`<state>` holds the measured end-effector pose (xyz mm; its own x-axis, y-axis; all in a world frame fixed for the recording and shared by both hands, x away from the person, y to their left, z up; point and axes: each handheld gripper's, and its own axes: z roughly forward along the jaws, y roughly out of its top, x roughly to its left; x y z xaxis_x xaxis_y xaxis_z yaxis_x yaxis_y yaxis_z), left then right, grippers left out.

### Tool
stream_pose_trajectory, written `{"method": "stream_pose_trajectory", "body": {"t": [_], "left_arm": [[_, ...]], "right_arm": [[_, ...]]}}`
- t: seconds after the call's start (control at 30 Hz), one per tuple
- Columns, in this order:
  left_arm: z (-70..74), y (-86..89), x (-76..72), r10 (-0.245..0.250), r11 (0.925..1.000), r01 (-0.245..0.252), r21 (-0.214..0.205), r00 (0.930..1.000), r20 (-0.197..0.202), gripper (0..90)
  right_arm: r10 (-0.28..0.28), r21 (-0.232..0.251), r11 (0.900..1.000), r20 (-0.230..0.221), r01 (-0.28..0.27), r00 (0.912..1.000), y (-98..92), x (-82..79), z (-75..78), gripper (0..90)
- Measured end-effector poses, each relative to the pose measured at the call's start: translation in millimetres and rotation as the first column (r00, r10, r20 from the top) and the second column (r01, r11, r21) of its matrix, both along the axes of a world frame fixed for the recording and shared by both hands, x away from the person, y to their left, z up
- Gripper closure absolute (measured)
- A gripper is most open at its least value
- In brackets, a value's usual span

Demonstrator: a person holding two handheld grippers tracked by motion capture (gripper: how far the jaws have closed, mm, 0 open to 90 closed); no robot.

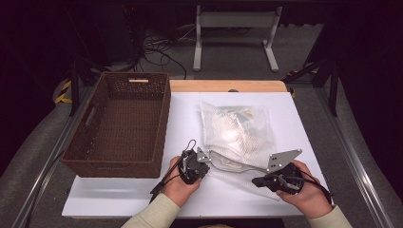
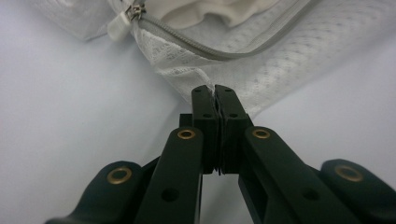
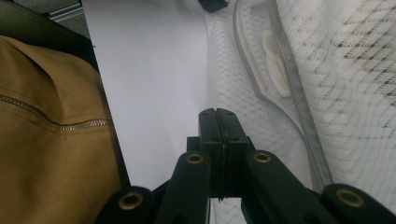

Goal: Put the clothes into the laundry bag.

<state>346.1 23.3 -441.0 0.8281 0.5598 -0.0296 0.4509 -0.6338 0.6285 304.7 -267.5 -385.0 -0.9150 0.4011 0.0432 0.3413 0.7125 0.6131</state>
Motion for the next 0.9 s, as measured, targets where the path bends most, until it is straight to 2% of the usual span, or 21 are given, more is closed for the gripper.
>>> {"method": "stream_pose_trajectory", "body": {"t": [0.03,0.07,0.13,0.3,0.33,0.47,0.5,0.6,0.67,0.77,0.8,0.83,0.87,0.9], "left_arm": [[0.0,0.0,0.0,0.0,1.0,0.0,0.0,1.0,0.0,88.7],[8.8,5.3,-6.7,-0.015,0.9995,0.015,-0.027,0.9999,0.006,88.7],[15.5,9.9,-13.4,-0.031,0.9988,0.031,-0.038,0.9995,0.008,88.7],[22.6,14.5,-34.1,-0.078,0.9965,0.078,-0.03,0.9966,-0.025,88.7],[22.6,14.5,-34.1,-0.078,0.9965,0.078,-0.03,0.9966,-0.025,88.6],[21.1,17.8,-49.9,-0.137,0.9905,0.137,-0.011,0.9884,-0.064,88.6],[20.1,19.1,-54.1,-0.16,0.9871,0.16,-0.003,0.9834,-0.086,88.5],[16.6,21.6,-62.0,-0.189,0.981,0.193,0.02,0.9748,-0.118,88.3],[17.0,25.7,-62.8,-0.185,0.982,0.188,0.017,0.9775,-0.1,86.2],[22.3,35.8,-59.9,-0.135,0.9898,0.132,-0.053,0.9888,-0.063,65.1],[25.1,40.4,-58.7,-0.117,0.9903,0.113,-0.081,0.9922,-0.045,61.9],[25.1,40.4,-58.7,-0.117,0.9903,0.113,-0.081,0.9922,-0.045,58.3],[28.5,46.2,-57.3,-0.093,0.9895,0.091,-0.112,0.9955,-0.016,58.3],[30.0,49.1,-56.3,-0.077,0.989,0.076,-0.127,0.997,-0.003,55.5]], "right_arm": [[-0.003,0.003,1.0,0.003,0.003,1.0,-0.6,-0.3,1.3,90.0],[-0.004,0.005,1.0,0.007,0.004,1.0,-1.5,-0.3,2.7,90.0],[-0.01,0.013,0.9999,0.015,0.01,0.9998,-2.9,-0.2,5.3,90.0],[-0.021,0.02,0.9996,0.024,0.021,0.9995,-4.7,1.1,8.2,90.0],[-0.023,0.021,0.9995,0.026,0.022,0.9994,-4.6,1.5,8.5,90.0],[-0.03,0.025,0.9993,0.027,0.03,0.9992,-4.3,2.6,9.8,90.0],[-0.031,0.025,0.9992,0.029,0.03,0.9991,-4.3,3.0,9.9,90.0],[-0.035,0.028,0.999,0.031,0.034,0.9989,-3.3,4.9,10.1,89.9],[-0.037,0.029,0.9989,0.028,0.036,0.9989,-2.1,5.8,9.8,89.9],[-0.038,0.033,0.9988,0.033,0.037,0.9987,-0.4,6.7,10.6,89.8],[-0.038,0.038,0.9986,0.035,0.036,0.9987,0.0,6.7,11.3,89.7],[-0.038,0.038,0.9986,0.035,0.036,0.9987,0.0,6.7,11.3,89.7],[-0.039,0.043,0.9984,0.04,0.037,0.9984,0.1,6.7,12.6,89.4],[-0.046,0.054,0.9976,0.046,0.043,0.9979,0.0,6.8,14.6,88.7]]}}
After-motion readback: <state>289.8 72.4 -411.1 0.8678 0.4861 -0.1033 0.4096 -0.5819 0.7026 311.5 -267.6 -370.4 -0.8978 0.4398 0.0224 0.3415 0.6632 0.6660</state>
